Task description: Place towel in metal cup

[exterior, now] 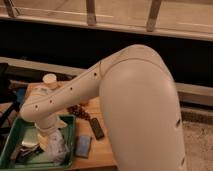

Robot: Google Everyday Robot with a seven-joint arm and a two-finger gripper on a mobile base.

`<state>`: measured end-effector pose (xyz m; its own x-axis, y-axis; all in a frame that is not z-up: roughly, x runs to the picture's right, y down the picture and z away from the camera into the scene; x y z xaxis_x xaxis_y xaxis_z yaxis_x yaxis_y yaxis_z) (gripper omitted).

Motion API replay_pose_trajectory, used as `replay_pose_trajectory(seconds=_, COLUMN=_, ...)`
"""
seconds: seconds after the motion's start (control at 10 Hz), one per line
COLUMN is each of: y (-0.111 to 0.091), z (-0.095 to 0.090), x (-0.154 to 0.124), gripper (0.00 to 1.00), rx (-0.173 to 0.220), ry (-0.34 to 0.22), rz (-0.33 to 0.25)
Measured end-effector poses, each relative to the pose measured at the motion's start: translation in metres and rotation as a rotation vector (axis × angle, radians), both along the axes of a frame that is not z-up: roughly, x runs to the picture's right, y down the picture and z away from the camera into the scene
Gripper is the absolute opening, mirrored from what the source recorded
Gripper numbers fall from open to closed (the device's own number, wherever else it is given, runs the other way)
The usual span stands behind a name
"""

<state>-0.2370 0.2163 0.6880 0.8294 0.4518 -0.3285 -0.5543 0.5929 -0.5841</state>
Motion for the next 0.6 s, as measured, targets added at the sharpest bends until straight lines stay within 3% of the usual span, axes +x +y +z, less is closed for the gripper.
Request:
replay_pose_trajectory(seconds=0.2, y=0.002, z=0.006, x=0.001, gripper=0.80, rx=-0.008, ry=-0.012, rz=0.029)
replay_pose_trajectory(seconds=0.6, y=0.029, z=0.046, x=-0.004, gripper=0.80, rx=-0.079, ry=-0.073, rz=0.111)
